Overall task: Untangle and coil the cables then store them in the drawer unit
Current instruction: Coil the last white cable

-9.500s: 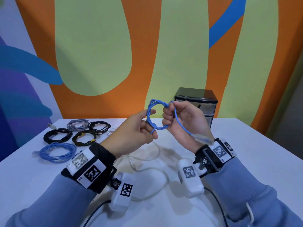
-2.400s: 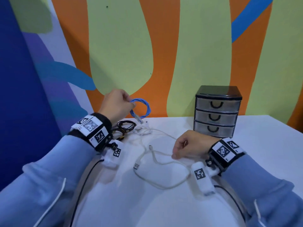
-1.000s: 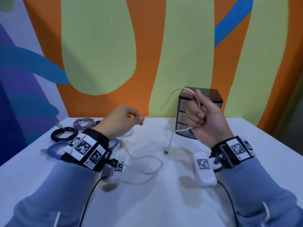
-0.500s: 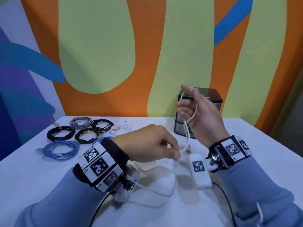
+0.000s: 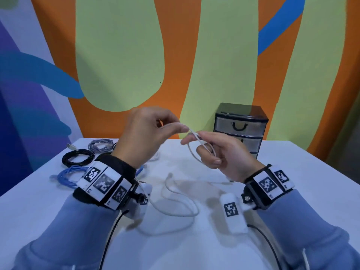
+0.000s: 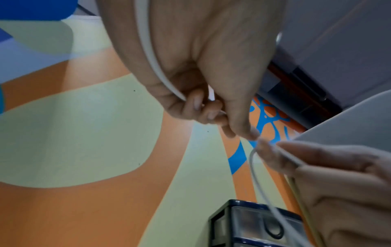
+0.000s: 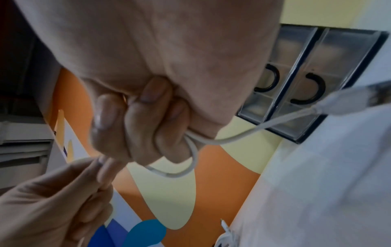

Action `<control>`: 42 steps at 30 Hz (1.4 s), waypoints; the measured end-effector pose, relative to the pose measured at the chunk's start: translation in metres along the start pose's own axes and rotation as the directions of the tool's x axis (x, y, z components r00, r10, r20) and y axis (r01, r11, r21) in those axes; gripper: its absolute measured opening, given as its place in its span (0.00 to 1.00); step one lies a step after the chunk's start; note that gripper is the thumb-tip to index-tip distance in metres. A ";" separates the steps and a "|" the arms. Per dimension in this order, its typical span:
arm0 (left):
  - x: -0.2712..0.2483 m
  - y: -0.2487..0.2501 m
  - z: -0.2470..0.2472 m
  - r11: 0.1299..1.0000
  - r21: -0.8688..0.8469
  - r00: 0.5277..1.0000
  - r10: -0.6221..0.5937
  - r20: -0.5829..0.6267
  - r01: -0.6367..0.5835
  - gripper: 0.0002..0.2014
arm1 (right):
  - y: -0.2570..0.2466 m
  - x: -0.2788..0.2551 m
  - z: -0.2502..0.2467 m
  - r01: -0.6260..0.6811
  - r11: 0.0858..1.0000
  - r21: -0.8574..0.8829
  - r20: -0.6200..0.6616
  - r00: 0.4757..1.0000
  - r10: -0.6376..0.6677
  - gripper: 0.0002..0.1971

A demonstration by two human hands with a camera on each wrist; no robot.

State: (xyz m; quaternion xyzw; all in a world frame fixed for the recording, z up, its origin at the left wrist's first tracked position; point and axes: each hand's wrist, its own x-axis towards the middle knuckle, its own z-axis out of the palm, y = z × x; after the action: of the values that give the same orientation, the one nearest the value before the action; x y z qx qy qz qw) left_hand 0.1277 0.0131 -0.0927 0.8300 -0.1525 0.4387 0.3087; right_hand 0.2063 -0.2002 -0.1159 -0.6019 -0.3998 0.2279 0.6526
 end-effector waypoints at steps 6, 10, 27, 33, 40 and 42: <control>-0.002 -0.013 0.003 0.994 0.092 0.987 -0.044 -0.157 0.059 0.09 | -0.007 -0.006 0.004 0.023 0.983 0.180 0.101 0.994 -0.042 0.20; -0.006 -0.007 0.019 0.949 0.271 0.967 -0.207 0.150 0.161 0.14 | -0.007 -0.006 0.006 0.078 0.973 0.219 0.068 0.993 -0.095 0.22; -0.006 0.037 0.006 0.975 0.023 0.870 -0.206 0.447 0.219 0.13 | 0.004 0.002 0.002 -0.006 0.991 -0.131 -0.088 0.996 -0.005 0.14; -0.004 0.023 -0.005 0.953 -0.171 0.958 -0.218 0.188 0.251 0.13 | -0.001 0.001 0.005 -0.078 0.997 0.019 0.100 0.992 0.075 0.16; -0.005 0.000 -0.001 0.980 -0.071 0.982 -0.188 -0.029 0.185 0.04 | -0.014 -0.009 0.000 -0.034 0.943 0.331 0.128 0.992 -0.010 0.18; -0.007 -0.001 0.012 0.979 0.057 0.973 -0.203 0.113 0.198 0.11 | -0.014 -0.008 0.000 0.045 0.926 0.375 0.073 0.994 -0.078 0.21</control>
State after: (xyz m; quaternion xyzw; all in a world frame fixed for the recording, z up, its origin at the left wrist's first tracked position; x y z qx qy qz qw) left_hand 0.1317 0.0061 -0.1044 0.8725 -0.0759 0.3585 0.3231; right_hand 0.1993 -0.2088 -0.1040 -0.4438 -0.3957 0.3050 0.7439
